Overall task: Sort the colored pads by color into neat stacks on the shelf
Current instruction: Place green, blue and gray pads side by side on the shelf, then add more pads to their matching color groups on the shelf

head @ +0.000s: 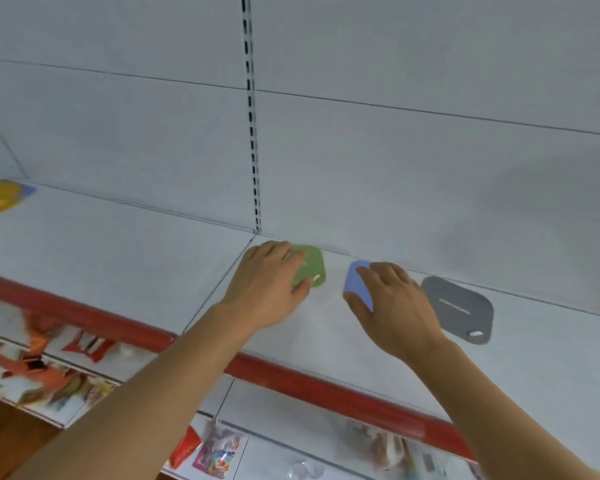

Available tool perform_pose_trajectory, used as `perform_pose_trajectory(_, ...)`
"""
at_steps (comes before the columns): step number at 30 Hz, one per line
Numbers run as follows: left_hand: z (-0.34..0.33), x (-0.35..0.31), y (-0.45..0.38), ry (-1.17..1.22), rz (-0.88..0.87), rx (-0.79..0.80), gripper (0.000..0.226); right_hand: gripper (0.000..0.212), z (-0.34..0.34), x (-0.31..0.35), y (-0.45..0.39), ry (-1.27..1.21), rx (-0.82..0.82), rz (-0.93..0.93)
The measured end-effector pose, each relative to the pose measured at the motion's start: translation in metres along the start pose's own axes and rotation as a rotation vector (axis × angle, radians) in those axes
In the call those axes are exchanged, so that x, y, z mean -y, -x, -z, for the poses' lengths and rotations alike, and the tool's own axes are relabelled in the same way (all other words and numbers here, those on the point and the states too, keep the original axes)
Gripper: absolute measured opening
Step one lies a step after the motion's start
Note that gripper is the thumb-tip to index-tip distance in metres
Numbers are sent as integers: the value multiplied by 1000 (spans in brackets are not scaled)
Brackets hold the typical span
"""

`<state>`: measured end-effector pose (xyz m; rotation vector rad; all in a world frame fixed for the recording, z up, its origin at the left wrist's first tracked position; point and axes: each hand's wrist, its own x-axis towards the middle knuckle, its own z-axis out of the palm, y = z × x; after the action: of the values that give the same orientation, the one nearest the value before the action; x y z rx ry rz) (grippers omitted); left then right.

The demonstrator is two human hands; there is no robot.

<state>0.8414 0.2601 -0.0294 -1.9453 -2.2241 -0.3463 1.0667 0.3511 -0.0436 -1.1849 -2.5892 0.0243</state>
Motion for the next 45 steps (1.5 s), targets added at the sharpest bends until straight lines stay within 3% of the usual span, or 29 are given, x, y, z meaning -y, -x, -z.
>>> perform_pose_trajectory(13,55,214,190,-53,216,-69,62,72,-47,279,4,-21,68,212)
perform_pose_trajectory(20,77,332,238,-67,353,-94,62,78,-78,410,-47,-45,81,370)
perform_pose_trajectory(33,100,593,238,-153,564,-78,62,72,-160,629,-219,-117,92,508)
perform_pose_trajectory(39,91,684,221,-108,529,-98,61,71,-189,689,-276,-84,88,494)
perform_pose_trajectory(45,77,774,189,-46,406,-45,62,71,-214,735,-318,-41,84,313)
